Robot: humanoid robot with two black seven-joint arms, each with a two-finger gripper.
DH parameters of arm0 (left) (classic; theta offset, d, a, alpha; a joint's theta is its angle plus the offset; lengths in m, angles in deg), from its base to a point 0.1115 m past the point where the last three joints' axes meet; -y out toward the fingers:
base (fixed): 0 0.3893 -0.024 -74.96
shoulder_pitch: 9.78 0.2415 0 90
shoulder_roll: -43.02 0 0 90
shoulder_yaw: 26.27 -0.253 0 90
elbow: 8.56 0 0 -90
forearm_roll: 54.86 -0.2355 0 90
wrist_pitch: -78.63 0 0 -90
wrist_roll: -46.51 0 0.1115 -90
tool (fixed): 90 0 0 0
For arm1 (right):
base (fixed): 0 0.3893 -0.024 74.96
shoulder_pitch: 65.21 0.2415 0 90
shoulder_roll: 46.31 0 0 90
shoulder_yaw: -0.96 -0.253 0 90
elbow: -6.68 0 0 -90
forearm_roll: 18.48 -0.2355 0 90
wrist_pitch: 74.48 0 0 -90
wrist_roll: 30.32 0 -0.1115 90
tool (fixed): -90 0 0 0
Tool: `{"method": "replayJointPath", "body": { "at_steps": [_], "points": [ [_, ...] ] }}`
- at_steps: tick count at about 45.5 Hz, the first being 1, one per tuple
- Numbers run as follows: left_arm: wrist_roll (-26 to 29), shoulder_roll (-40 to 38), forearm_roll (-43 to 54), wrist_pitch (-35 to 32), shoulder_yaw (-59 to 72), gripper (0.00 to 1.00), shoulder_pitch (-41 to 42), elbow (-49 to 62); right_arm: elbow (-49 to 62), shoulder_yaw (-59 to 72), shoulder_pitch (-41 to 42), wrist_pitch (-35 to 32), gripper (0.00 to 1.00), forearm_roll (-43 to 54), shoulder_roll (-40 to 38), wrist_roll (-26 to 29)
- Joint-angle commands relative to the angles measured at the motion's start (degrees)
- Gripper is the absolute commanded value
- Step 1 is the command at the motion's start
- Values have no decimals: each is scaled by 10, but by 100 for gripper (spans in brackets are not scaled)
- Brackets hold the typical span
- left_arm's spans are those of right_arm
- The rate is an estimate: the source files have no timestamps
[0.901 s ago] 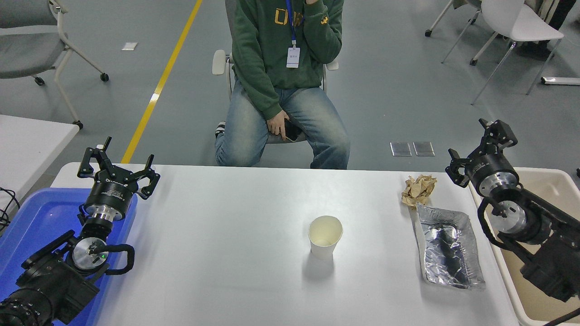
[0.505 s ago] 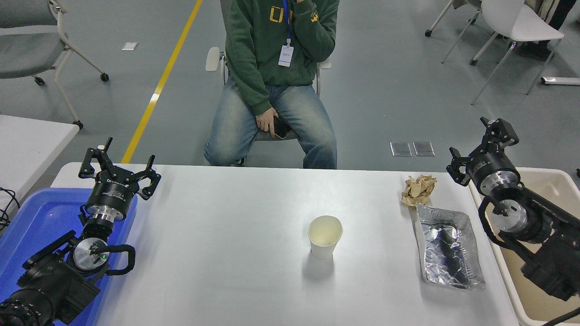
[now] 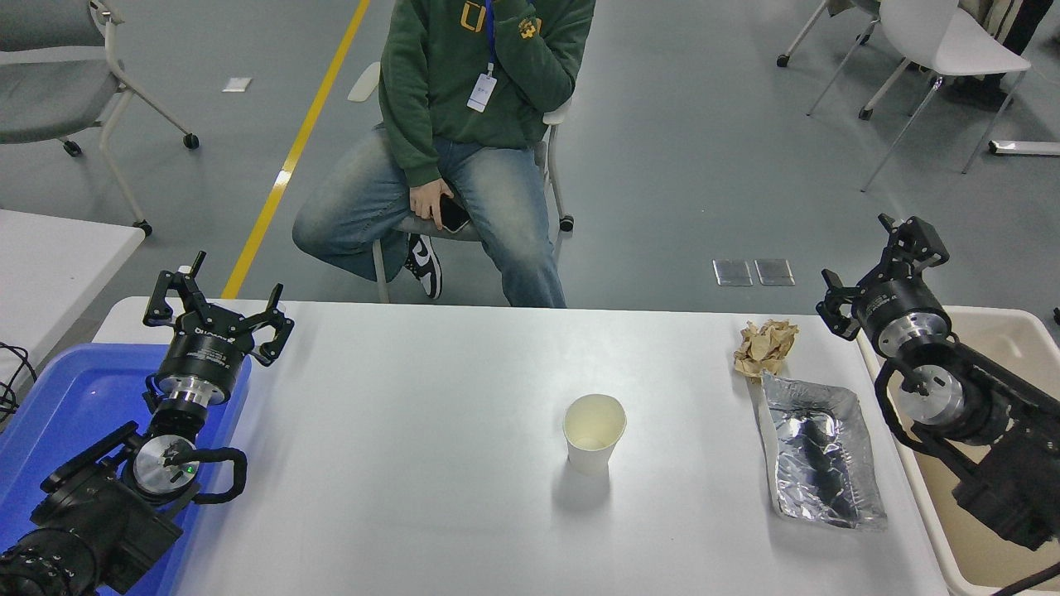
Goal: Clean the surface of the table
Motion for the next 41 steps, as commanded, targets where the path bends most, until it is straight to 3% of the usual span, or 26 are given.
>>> {"method": "replayJointPath", "body": {
  "at_steps": [1, 41],
  "points": [
    [0, 0, 0, 0, 0, 100, 0, 0, 19, 6, 1, 1, 100, 1, 19, 0],
    [0, 1, -1, 0, 0, 100, 0, 0, 20, -1, 34, 2, 100, 1, 27, 0]
  ]
}}
